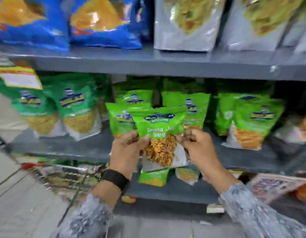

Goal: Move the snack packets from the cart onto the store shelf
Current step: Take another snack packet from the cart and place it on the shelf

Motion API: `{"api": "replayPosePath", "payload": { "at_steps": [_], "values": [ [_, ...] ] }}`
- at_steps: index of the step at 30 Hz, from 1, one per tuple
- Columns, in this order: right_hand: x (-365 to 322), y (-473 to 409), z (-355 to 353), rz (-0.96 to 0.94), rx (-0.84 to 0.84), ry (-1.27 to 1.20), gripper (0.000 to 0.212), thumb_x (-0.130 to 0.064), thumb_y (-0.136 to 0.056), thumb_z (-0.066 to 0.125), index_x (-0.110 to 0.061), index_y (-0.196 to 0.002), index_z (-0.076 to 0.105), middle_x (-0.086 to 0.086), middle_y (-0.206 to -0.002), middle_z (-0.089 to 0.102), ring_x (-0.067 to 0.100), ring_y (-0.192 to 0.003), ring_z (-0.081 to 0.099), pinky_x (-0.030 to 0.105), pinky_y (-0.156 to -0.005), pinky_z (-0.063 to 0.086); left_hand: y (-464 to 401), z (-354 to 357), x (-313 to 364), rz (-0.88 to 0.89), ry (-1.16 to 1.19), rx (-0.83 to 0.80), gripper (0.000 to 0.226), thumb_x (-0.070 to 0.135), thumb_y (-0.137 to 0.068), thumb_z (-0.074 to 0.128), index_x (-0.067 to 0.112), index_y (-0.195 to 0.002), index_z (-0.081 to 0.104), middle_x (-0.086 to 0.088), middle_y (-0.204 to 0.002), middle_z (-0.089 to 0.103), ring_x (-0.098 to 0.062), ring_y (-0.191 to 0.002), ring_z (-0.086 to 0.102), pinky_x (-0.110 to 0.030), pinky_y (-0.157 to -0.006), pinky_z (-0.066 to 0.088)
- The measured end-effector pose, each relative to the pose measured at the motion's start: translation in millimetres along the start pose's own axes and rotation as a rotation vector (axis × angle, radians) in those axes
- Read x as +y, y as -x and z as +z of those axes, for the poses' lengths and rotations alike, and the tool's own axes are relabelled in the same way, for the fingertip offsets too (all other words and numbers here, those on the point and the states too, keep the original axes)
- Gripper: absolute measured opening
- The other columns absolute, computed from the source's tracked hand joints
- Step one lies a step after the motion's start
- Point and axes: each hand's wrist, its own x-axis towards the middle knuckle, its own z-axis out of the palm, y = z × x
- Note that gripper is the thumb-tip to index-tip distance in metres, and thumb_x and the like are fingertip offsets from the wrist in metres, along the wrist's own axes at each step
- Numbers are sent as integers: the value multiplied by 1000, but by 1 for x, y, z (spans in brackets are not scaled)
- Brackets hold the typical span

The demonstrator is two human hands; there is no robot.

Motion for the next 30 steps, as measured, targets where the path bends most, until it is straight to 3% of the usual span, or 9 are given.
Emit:
{"api": "replayPosePath", "payload": {
  "at_steps": [5,7,11,13,15,17,23,28,30],
  "values": [
    [33,-59,-55,117,158,-8,22,-17,-82,81,-22,-67,64,-4,-63,66,14,-57,55,33,-63,43,-43,84,-10,93,-167,-51,19,6,-82,76,23,-76,72,6,-67,67,-12,-65,59,-26,-66,50],
    [46,-71,-54,196,155,-5,25,-16,-80,81,-21,-65,62,1,-65,66,19,-59,55,40,-63,49,-59,93,-24,103,-247,-26,12,8,-83,76,18,-77,72,11,-61,58,-6,-58,51,-23,-64,44],
    [74,-73,-43,297,141,30,21,-26,-76,85,-22,-69,66,6,-82,72,22,-77,65,52,-87,60,-73,90,-56,62,-424,37,23,17,-83,77,18,-66,62,14,-58,55,5,-49,51,-21,-69,36],
    [77,-68,-41,287,143,35,17,-29,-77,84,-23,-71,69,3,-84,75,19,-76,69,52,-83,63,-72,86,-60,50,-448,56,11,20,-84,77,11,-89,72,8,-69,62,5,-60,56,-21,-74,41],
    [72,-60,-42,273,150,49,10,-27,-80,81,-24,-79,71,0,-87,78,20,-79,72,50,-82,63,-70,83,-57,35,-465,28,38,22,-85,76,1,-116,69,0,-86,67,-9,-76,61,-22,-79,45],
    [61,-50,-45,236,174,107,15,-20,-82,76,-21,-97,74,-4,-87,78,19,-85,74,45,-86,61,-63,79,-46,49,-491,-14,44,24,-86,74,6,-125,66,-1,-99,73,-14,-87,66,-25,-85,52],
    [-26,-16,-11,-348,382,242,26,-10,-87,66,-17,-111,70,1,-102,74,20,-94,70,47,-88,56,-30,22,12,260,-576,-11,42,33,-89,69,24,-130,65,3,-108,75,-14,-99,71,-40,-91,57],
    [-111,6,104,-778,-47,444,47,-14,-86,65,-17,-133,61,5,-129,62,23,-125,55,30,-111,40,-2,-100,66,497,-845,268,49,35,-91,65,25,-138,59,-1,-127,69,-23,-111,67,-43,-90,56],
    [-129,19,165,-891,-218,514,56,-15,-85,66,-16,-140,56,8,-137,57,27,-128,52,34,-114,39,12,-162,75,487,-965,393,49,34,-90,64,24,-138,58,-3,-129,66,-27,-114,65,-43,-91,54]
  ]
}}
